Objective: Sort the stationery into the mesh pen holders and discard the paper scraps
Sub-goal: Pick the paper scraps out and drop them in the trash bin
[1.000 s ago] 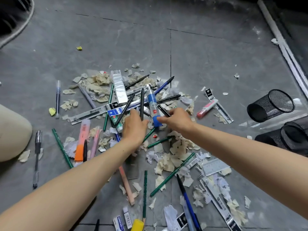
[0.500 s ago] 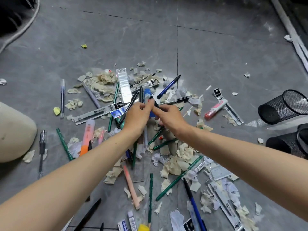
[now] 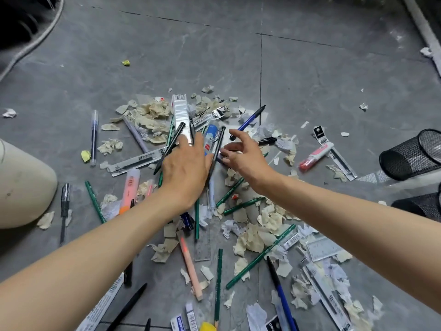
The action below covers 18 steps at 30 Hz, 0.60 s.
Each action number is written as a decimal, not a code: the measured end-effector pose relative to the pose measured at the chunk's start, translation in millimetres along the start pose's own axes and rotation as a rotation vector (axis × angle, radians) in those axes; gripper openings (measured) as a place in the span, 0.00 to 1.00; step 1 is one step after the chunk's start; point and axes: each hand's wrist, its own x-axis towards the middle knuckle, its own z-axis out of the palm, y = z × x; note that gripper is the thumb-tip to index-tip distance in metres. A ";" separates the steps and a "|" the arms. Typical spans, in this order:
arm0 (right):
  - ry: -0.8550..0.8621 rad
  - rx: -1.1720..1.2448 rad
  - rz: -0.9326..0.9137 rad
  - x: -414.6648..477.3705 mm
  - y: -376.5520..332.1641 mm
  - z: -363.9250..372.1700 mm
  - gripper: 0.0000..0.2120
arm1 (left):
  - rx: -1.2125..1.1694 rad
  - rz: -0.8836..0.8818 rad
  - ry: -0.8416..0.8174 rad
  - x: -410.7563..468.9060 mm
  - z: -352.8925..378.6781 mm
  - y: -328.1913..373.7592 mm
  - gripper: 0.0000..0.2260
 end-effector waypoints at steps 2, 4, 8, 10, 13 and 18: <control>0.000 -0.082 -0.038 -1.9 5.3 -2.9 0.25 | 0.010 0.096 0.036 -2.4 0.8 7.5 0.12; 0.026 -0.434 -0.195 -4.8 10.4 -12.8 0.21 | 0.014 0.225 0.002 -6.9 4.8 14.4 0.09; -0.025 -1.096 -0.325 -10.1 18.1 -36.0 0.12 | 0.068 0.408 -0.128 -17.6 16.6 22.3 0.09; -0.011 -1.109 -0.294 -11.8 22.5 -41.1 0.14 | 0.106 0.423 -0.199 -20.8 22.7 24.0 0.13; 0.123 -1.032 -0.310 -11.3 26.7 -43.4 0.15 | 0.151 0.408 -0.228 -22.1 25.5 27.5 0.11; 0.390 -0.842 -0.235 -4.9 30.6 -47.1 0.16 | -0.044 0.351 -0.245 -23.7 19.8 31.0 0.04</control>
